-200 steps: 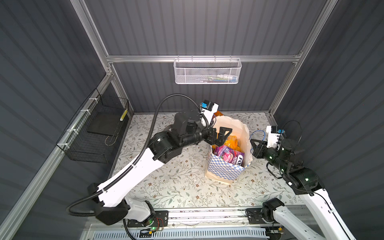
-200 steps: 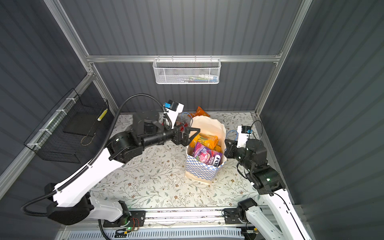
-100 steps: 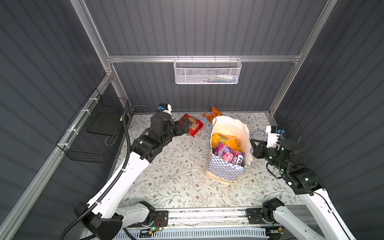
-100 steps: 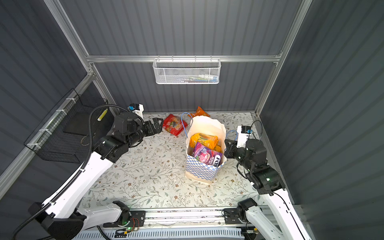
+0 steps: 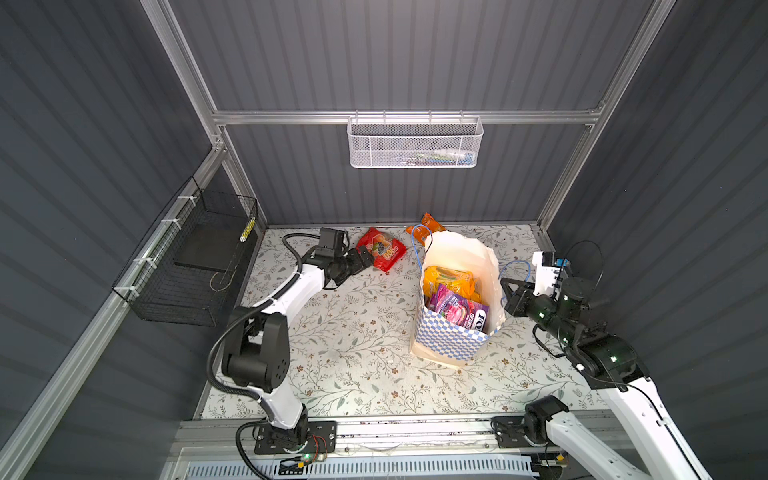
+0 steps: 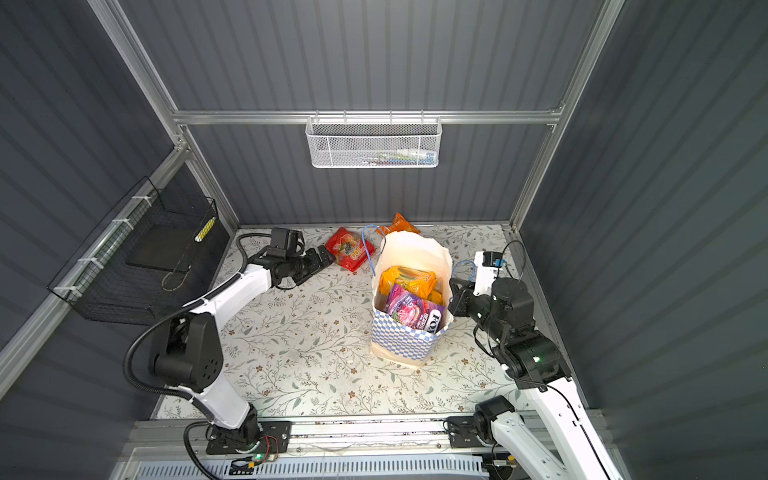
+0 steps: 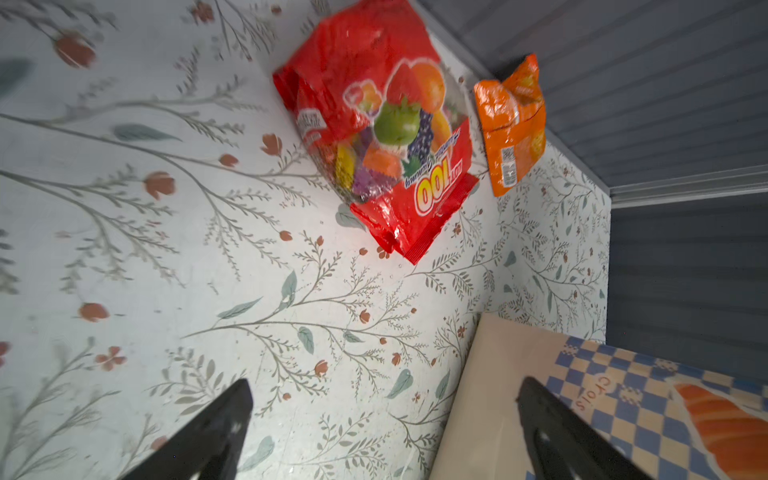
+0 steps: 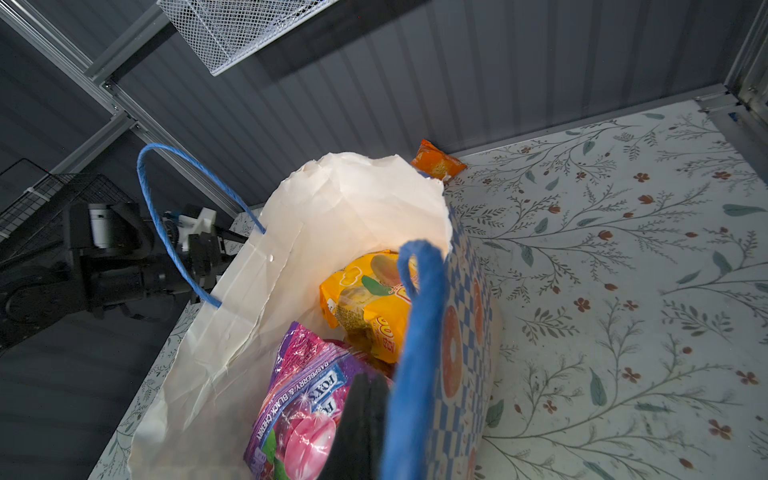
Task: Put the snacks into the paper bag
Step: 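Withdraw the left gripper and move it to the red Lot100 bag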
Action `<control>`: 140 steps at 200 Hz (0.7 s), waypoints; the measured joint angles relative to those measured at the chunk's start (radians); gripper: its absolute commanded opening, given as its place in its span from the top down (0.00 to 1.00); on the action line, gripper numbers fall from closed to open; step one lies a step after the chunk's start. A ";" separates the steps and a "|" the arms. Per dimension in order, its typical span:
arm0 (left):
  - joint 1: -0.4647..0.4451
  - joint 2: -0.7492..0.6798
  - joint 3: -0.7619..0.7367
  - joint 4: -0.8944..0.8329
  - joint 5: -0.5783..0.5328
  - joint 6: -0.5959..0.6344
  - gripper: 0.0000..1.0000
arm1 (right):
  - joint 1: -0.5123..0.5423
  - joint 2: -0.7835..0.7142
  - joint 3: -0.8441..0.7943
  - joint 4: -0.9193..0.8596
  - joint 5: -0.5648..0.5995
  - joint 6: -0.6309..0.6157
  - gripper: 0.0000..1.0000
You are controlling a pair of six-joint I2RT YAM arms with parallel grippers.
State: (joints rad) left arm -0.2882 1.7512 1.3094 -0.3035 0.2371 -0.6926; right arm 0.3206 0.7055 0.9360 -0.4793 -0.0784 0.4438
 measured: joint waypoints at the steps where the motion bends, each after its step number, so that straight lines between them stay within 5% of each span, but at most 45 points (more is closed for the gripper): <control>1: 0.000 0.006 0.002 0.003 0.003 -0.001 0.00 | 0.000 0.000 0.000 0.000 0.000 0.000 1.00; 79: -0.001 0.312 0.197 0.086 0.155 -0.081 0.01 | 0.000 -0.002 0.000 0.000 0.000 0.000 1.00; 140: -0.001 0.451 0.294 0.121 0.199 -0.117 0.12 | 0.000 -0.002 0.000 0.000 0.000 0.000 1.00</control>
State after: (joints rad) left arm -0.2890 2.2024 1.6035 -0.1822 0.4358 -0.8101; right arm 0.3206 0.7040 0.9360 -0.4793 -0.0788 0.4438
